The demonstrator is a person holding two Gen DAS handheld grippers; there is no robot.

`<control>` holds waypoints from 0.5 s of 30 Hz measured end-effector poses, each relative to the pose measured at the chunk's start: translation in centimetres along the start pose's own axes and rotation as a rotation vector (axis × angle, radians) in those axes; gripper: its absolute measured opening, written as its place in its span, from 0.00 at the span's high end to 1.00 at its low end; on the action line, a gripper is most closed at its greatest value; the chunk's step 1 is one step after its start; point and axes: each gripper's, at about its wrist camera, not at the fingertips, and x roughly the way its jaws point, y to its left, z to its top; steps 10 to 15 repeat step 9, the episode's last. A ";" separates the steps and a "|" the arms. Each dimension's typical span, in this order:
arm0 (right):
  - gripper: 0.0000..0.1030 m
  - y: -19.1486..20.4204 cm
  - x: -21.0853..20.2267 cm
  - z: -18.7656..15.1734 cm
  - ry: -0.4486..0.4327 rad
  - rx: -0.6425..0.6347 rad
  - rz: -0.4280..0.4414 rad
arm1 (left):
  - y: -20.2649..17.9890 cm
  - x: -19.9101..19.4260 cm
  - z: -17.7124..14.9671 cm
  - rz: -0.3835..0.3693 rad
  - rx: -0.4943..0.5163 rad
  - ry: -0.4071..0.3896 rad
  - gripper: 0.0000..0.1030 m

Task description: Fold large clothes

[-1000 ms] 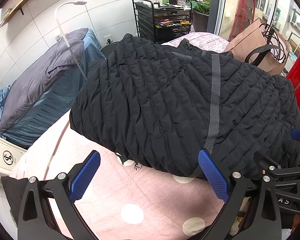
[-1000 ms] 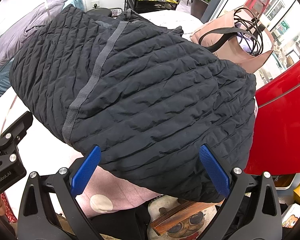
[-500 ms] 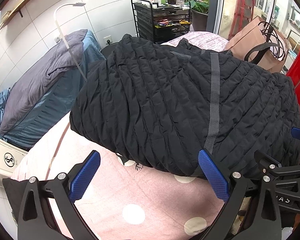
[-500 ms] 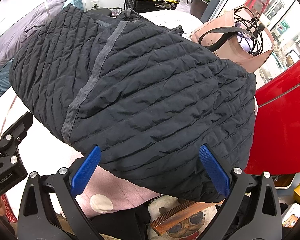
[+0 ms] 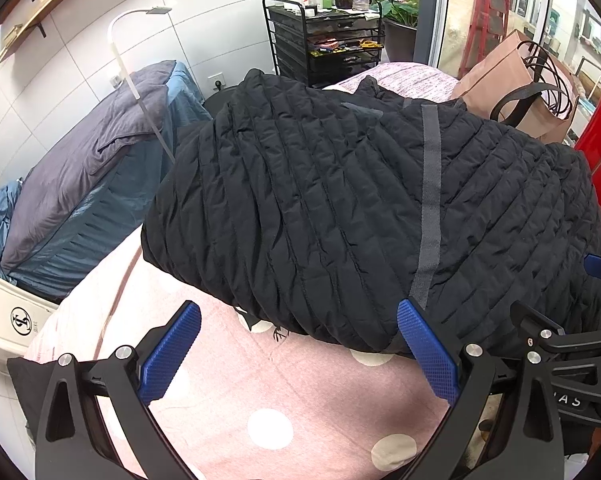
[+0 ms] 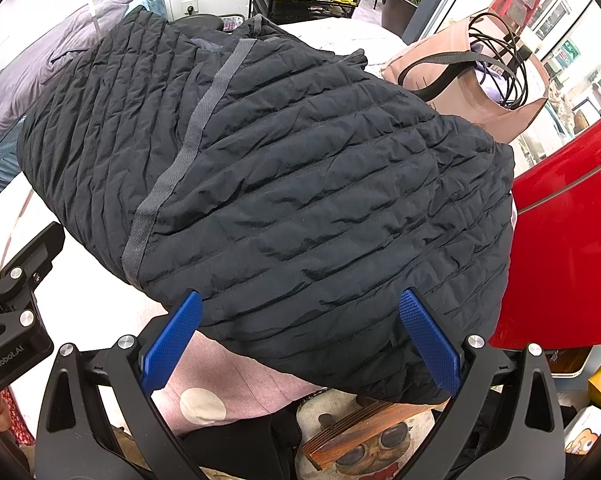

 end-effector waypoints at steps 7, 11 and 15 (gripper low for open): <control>0.05 0.0 0.1 0.0 0.001 0.000 -0.001 | 0.1 -0.2 0.2 0.048 0.009 0.002 0.06; 0.05 0.1 0.1 -0.2 0.001 0.000 -0.001 | 0.1 -0.2 0.2 0.045 0.008 0.005 0.06; 0.05 0.1 0.1 -0.2 0.001 0.000 -0.001 | 0.1 -0.2 0.2 0.045 0.008 0.005 0.06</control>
